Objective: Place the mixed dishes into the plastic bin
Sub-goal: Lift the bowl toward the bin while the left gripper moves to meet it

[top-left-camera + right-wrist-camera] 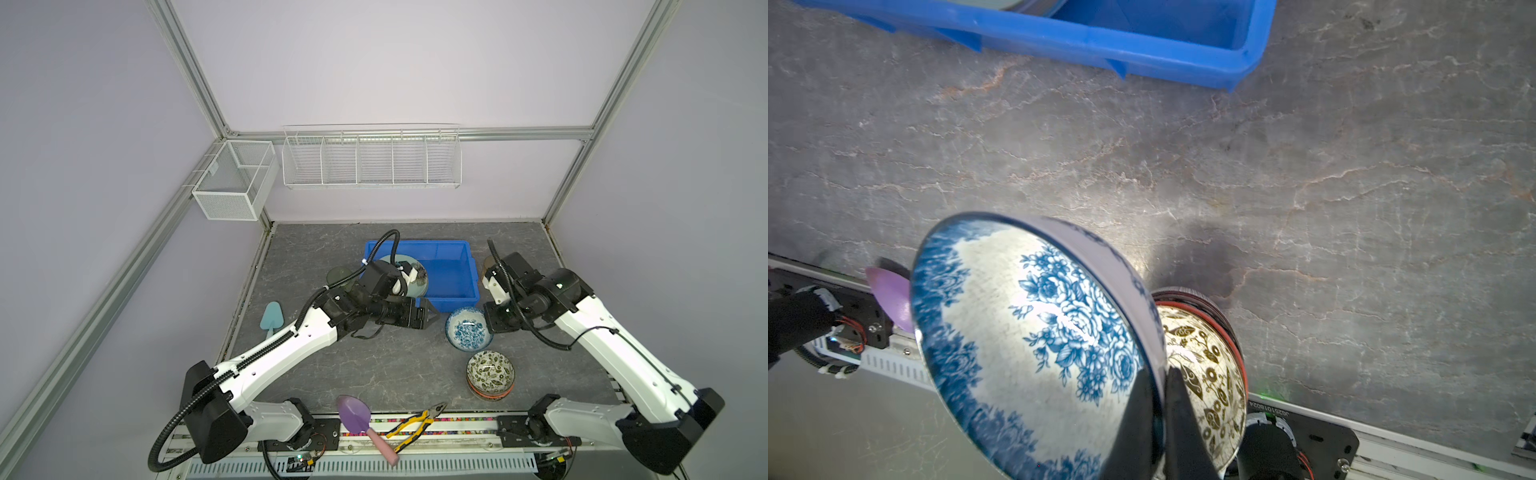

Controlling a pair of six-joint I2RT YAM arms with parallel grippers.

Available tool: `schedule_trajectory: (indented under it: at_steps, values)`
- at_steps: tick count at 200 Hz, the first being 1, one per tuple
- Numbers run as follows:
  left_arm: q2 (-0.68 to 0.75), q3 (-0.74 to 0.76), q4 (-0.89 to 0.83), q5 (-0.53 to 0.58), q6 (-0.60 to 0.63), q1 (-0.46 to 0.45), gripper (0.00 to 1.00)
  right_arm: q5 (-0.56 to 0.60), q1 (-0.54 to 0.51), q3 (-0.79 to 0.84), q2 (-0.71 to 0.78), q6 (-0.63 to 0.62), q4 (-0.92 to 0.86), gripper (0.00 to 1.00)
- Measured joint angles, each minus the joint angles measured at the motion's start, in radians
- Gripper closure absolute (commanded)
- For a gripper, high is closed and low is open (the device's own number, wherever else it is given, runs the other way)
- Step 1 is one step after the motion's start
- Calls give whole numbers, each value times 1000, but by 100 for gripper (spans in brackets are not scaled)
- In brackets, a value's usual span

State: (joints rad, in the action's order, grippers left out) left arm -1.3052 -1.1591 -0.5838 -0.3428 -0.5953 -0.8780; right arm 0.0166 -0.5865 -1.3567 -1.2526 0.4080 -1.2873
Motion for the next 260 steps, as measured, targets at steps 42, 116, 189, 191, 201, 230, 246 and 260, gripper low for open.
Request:
schedule_trajectory:
  at_steps: [42, 116, 189, 191, 201, 230, 246, 260]
  values:
    - [-11, 0, 5, 35, -35, -4, 8, -41, -1, -73, -95, -20, 53, 94]
    - [-112, -36, -5, 74, -57, -6, 32, -72, -5, -117, -167, -47, 89, 94]
    - [-171, -87, -28, 108, -79, -6, 58, -69, -13, -142, -194, -72, 94, 93]
    - [-172, -87, -28, 107, -77, -6, 58, -69, -13, -143, -195, -73, 94, 93]
    - [-177, -89, -28, 108, -80, -6, 61, -69, -13, -147, -200, -76, 96, 93]
    - [-182, -89, -29, 111, -87, -6, 67, -70, -13, -151, -211, -86, 100, 94]
    - [-182, -89, -28, 111, -88, -6, 73, -71, -13, -151, -217, -92, 100, 94]
    - [-182, -89, -28, 112, -91, -6, 78, -71, -13, -151, -222, -96, 103, 93]
